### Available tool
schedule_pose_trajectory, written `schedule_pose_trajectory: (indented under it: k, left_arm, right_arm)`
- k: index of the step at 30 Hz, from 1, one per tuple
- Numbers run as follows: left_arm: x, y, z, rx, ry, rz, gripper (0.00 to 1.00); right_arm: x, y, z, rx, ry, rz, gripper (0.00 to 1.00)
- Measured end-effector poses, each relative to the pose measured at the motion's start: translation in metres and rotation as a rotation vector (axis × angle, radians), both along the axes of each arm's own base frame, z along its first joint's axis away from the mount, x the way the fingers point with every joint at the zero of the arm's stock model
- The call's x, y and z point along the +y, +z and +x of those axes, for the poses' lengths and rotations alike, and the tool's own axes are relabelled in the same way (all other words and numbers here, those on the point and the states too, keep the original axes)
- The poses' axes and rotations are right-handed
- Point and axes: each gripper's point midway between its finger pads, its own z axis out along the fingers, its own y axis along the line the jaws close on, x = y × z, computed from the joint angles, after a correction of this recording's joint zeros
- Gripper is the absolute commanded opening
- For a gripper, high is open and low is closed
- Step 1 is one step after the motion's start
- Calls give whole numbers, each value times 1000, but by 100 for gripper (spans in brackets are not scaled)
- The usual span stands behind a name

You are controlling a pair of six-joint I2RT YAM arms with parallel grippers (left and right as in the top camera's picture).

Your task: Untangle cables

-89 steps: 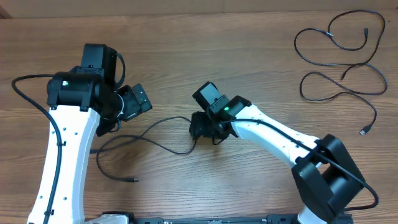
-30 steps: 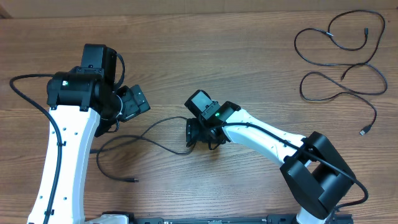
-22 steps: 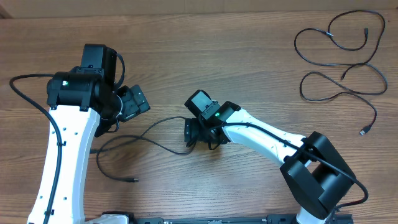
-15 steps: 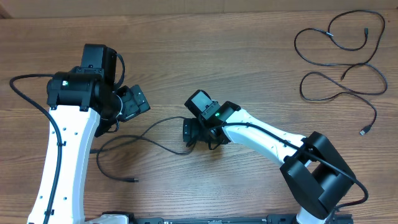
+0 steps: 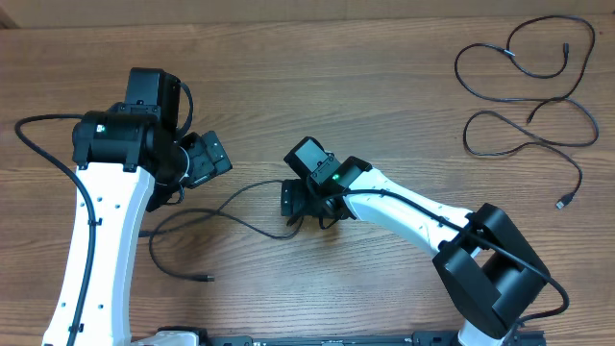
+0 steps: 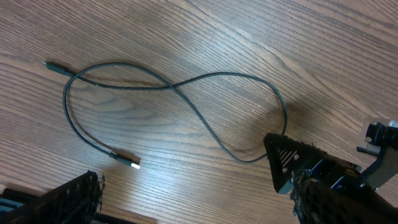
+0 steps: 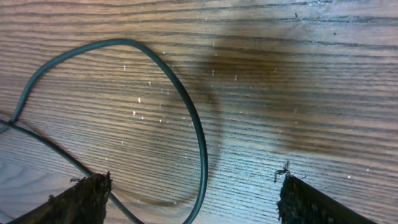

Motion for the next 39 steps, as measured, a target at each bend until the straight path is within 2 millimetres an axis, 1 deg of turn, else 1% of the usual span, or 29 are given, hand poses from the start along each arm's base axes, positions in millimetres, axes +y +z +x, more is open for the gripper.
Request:
schedule_pose_trajectory:
  k: [3, 5, 7, 12, 16, 18, 21, 23, 25, 26, 27, 28, 29, 35, 37, 39]
  left_arm:
    - [0, 0, 0, 0, 0, 0, 100]
    - [0, 0, 0, 0, 0, 0, 100]
    - [0, 0, 0, 0, 0, 0, 100]
    - [0, 0, 0, 0, 0, 0, 100]
    - [0, 0, 0, 0, 0, 0, 99]
    - [0, 0, 0, 0, 0, 0, 99]
    - [0, 0, 0, 0, 0, 0, 99]
    - [0, 0, 0, 0, 0, 0, 99]
    - [0, 0, 0, 0, 0, 0, 99]
    - [0, 0, 0, 0, 0, 0, 99]
    - [0, 0, 0, 0, 0, 0, 100]
    - [0, 0, 0, 0, 0, 0, 100]
    - [0, 0, 0, 0, 0, 0, 100]
    - [0, 0, 0, 0, 0, 0, 100]
    - [0, 0, 0, 0, 0, 0, 100]
    - [0, 0, 0, 0, 0, 0, 100]
  right_arm:
    - [-6, -2, -4, 15, -1, -25, 70]
    - [-9, -3, -5, 17, -5, -41, 64]
    - [-11, -4, -5, 15, -9, -55, 63]
    - [-11, -4, -4, -11, -8, -76, 51]
    - [-10, -4, -5, -28, -24, -92, 47]
    - [-10, -5, -3, -34, -34, -96, 46]
    - [-12, -16, -4, -20, -45, -120, 43]
    - [-15, -24, -5, -8, -46, -141, 38]
    - [-16, -30, -6, 2, -47, -154, 30]
    - [-16, -30, -5, -2, -52, -151, 20]
    - [-15, -30, -4, -5, -49, -150, 13]
    - [-15, -30, -4, -4, -56, -150, 6]
    - [-15, -30, -4, -4, -53, -150, 4]
    - [-19, -31, -5, 3, -57, -159, 4]
    - [-29, -32, -7, 27, -77, -194, 4]
    - [-47, -32, -9, 53, -118, -249, 4]
